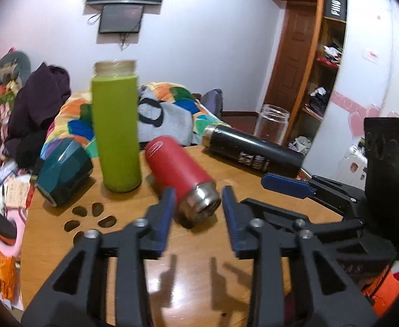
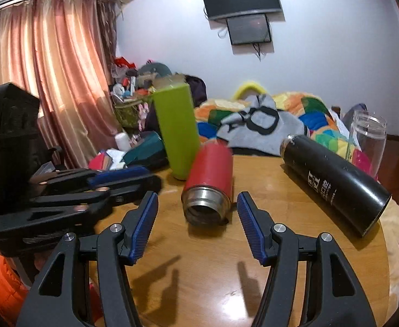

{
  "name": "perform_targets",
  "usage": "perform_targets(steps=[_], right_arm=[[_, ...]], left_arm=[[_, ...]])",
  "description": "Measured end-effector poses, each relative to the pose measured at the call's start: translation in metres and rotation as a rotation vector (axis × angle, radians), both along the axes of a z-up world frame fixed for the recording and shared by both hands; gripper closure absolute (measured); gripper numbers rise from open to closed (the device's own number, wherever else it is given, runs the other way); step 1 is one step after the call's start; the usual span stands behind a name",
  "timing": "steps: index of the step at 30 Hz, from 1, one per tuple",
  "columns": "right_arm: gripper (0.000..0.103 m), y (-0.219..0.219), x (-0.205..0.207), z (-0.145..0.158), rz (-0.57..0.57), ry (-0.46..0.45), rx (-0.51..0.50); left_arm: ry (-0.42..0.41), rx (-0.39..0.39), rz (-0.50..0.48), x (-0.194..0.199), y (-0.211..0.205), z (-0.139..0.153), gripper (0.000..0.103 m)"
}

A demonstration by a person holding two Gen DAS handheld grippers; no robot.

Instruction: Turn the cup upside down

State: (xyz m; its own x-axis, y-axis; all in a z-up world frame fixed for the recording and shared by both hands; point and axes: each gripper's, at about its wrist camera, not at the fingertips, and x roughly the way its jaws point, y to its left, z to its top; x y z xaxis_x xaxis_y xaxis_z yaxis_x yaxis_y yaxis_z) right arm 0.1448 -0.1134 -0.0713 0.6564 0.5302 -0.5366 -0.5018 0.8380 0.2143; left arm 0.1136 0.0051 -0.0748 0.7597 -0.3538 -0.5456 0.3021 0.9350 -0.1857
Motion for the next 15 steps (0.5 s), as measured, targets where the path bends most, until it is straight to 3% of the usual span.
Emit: perform_targets(steps=[4,15], right_arm=[[0.046,0.002,0.027,-0.007,0.005,0.065,-0.003],[0.045,0.025,0.115,-0.018,-0.06,0.238,-0.06]], left_arm=[[0.051,-0.031,0.04,0.008,0.017,-0.01,0.065],[0.055,0.017,0.106,0.008,0.037,-0.017,0.065]])
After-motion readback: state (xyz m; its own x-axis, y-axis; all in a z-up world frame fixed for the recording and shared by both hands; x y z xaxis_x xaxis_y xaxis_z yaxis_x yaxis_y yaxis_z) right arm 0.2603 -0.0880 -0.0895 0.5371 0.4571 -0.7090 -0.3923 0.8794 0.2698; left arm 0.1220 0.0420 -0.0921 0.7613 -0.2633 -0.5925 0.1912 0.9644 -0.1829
